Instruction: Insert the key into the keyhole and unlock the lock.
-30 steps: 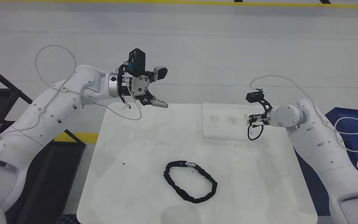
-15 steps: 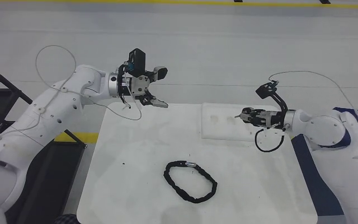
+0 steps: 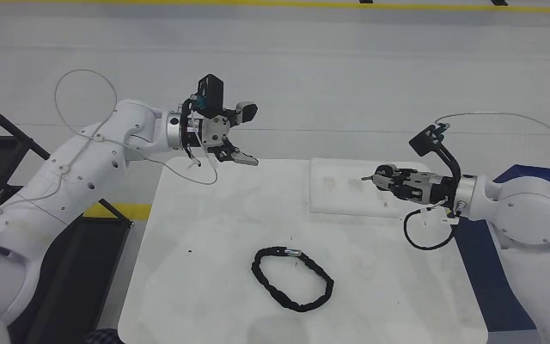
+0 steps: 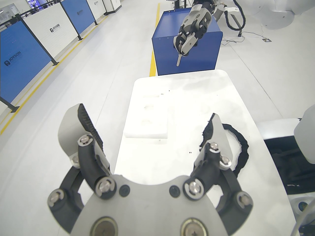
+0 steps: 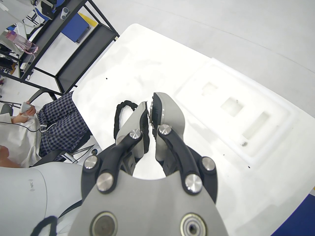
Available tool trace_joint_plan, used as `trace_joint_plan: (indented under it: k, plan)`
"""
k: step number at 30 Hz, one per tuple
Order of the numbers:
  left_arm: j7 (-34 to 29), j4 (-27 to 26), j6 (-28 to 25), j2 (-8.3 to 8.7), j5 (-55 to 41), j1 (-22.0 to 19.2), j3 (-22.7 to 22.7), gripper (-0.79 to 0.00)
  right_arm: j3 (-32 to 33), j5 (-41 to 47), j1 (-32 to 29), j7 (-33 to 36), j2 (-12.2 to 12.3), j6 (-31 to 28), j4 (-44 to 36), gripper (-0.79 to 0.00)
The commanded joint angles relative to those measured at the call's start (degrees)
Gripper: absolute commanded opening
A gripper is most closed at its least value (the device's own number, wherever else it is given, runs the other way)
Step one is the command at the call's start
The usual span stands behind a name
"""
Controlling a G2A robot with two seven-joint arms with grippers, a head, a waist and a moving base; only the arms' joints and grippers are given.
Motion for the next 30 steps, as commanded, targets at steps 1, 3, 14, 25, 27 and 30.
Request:
trace_joint_plan:
  k: [1, 3, 14, 25, 27, 30]
  plan:
    - [0.0, 0.0, 0.0, 0.0, 0.0, 0.0, 0.0, 0.0, 0.0, 0.0, 0.0, 0.0, 0.0, 0.0, 0.0, -0.785]
    - [0.0, 0.0, 0.0, 0.0, 0.0, 0.0, 0.0, 0.0, 0.0, 0.0, 0.0, 0.0, 0.0, 0.0, 0.0, -0.785]
    - [-2.4, -3.8, 3.0, 0.62, 6.2, 2.4, -1.4, 0.0, 0.0, 0.0, 0.0, 0.0, 0.0, 0.0, 0.0, -0.785]
    - [4.9, -5.7, 3.2, -1.07, 20.2, 12.9, 0.0, 0.0, 0.0, 0.0, 0.0, 0.0, 0.0, 0.0, 0.0, -0.785]
    - [6.8, -4.7, 3.0, -1.98, 23.0, 14.2, 0.6, 0.0, 0.0, 0.0, 0.0, 0.0, 0.0, 0.0, 0.0, -0.785]
    - [10.1, -2.5, 2.8, -3.48, 26.4, 15.6, 1.0, 0.0, 0.0, 0.0, 0.0, 0.0, 0.0, 0.0, 0.0, -0.785]
